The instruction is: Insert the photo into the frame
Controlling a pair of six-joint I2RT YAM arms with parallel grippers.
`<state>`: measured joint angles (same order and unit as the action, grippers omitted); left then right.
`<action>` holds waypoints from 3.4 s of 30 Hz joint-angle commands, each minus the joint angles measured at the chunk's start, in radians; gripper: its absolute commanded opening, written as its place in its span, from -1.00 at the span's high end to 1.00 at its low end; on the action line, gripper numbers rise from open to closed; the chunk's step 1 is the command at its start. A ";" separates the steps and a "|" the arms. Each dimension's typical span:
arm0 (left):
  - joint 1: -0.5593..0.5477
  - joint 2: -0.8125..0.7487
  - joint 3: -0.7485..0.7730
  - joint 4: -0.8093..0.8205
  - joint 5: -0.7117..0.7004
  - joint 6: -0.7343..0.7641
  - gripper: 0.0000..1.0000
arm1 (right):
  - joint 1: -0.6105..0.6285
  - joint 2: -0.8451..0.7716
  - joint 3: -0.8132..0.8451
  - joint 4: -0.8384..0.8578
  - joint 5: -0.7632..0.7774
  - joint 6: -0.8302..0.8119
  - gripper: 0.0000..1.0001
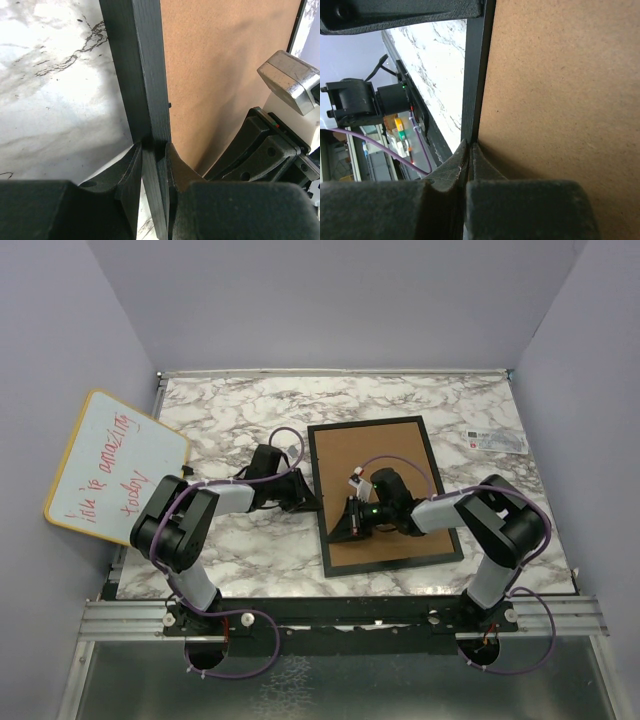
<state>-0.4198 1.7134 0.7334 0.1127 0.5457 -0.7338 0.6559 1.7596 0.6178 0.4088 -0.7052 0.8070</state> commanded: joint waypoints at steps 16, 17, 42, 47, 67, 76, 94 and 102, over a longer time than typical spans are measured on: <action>0.021 0.116 -0.040 -0.244 -0.278 0.135 0.86 | -0.036 -0.114 -0.048 -0.401 0.553 0.041 0.98; 0.021 0.117 -0.036 -0.246 -0.276 0.137 0.86 | -0.036 -0.137 -0.044 -0.406 0.565 0.037 0.96; 0.023 0.174 0.331 -0.370 -0.123 0.243 -0.50 | -0.487 -0.290 0.340 -1.021 1.028 -0.175 -0.73; 0.023 0.219 0.381 -0.382 -0.114 0.259 -0.51 | -0.575 -0.314 0.247 -0.947 0.903 -0.203 -0.82; 0.021 0.495 0.823 -0.391 0.029 0.224 -0.22 | -0.539 -0.489 0.001 -0.711 0.192 -0.257 -0.62; 0.016 0.636 0.992 -0.411 0.045 0.196 -0.23 | -0.307 -0.324 0.054 -0.419 0.121 -0.149 -0.61; 0.045 0.496 0.968 -0.511 -0.102 0.320 -0.64 | -0.174 -0.362 0.160 -0.676 0.262 -0.313 -0.78; 0.141 0.285 0.896 -0.565 -0.323 0.317 -0.98 | -0.174 -0.414 0.267 -0.632 0.171 -0.346 -0.72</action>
<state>-0.3279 2.1628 1.6924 -0.3656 0.3378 -0.4019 0.4824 1.2842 0.7952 -0.3149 -0.4889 0.5030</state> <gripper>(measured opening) 0.976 0.886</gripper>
